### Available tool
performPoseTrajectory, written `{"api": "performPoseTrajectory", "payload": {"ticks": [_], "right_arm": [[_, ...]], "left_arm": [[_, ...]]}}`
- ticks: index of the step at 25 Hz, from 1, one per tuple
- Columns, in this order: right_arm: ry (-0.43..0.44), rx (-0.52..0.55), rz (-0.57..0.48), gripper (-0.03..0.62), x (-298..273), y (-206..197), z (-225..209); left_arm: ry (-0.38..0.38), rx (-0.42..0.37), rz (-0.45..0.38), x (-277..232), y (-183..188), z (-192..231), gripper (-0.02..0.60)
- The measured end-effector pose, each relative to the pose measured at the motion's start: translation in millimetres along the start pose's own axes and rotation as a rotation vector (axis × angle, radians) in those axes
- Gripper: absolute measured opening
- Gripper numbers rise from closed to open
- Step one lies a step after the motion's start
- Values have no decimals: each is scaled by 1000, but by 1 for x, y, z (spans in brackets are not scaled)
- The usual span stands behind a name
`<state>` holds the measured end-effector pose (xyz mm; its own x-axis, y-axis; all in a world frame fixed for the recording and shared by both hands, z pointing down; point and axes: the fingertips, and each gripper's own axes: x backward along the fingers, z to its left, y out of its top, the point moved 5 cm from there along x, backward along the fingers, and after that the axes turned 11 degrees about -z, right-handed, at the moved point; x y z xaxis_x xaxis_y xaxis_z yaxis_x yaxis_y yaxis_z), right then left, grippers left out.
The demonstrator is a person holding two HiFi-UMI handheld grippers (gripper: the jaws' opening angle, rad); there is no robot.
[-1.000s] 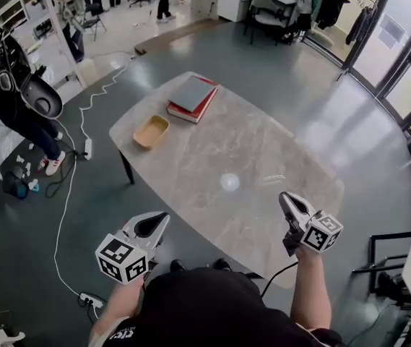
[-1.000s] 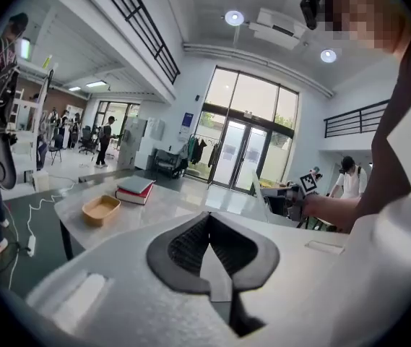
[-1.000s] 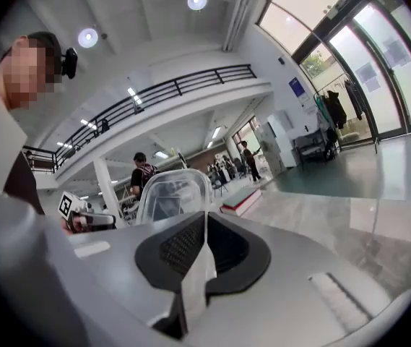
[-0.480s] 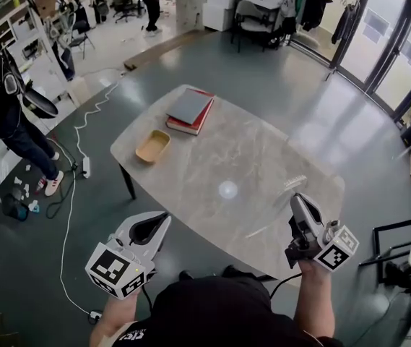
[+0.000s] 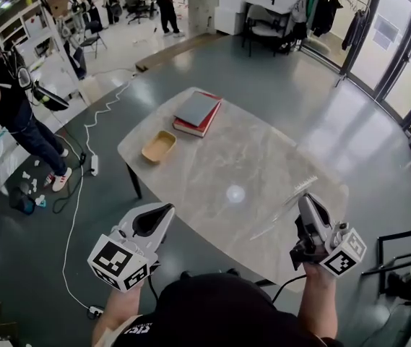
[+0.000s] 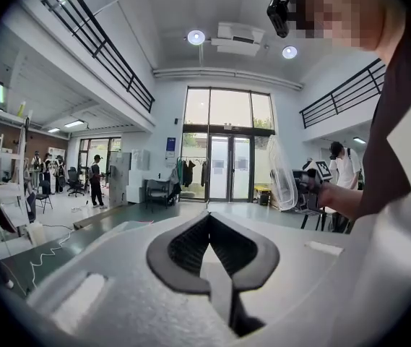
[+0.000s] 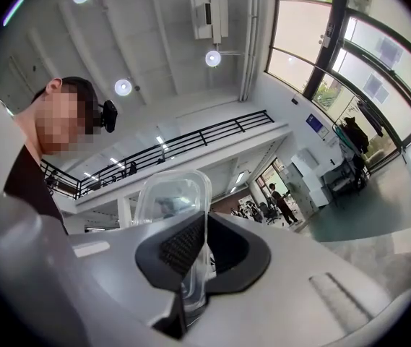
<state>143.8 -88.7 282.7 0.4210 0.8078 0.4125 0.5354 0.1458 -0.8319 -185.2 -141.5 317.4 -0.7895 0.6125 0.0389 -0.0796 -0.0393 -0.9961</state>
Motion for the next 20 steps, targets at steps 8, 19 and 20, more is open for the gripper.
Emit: {"api": "performPoseTrajectory", "payload": {"ticks": [8,19,20], "right_arm": [[24,-36,42,12,0,-13,-9],[57,-74,63,12,-18,-25,-11],[57,-76,65,12,-19,-26,-11]], "left_arm": [[30,-7,3,4,-2,-12,5],[70,14,0,13,3,-8,5],[70,14,-1,13,4,-7,5]]}}
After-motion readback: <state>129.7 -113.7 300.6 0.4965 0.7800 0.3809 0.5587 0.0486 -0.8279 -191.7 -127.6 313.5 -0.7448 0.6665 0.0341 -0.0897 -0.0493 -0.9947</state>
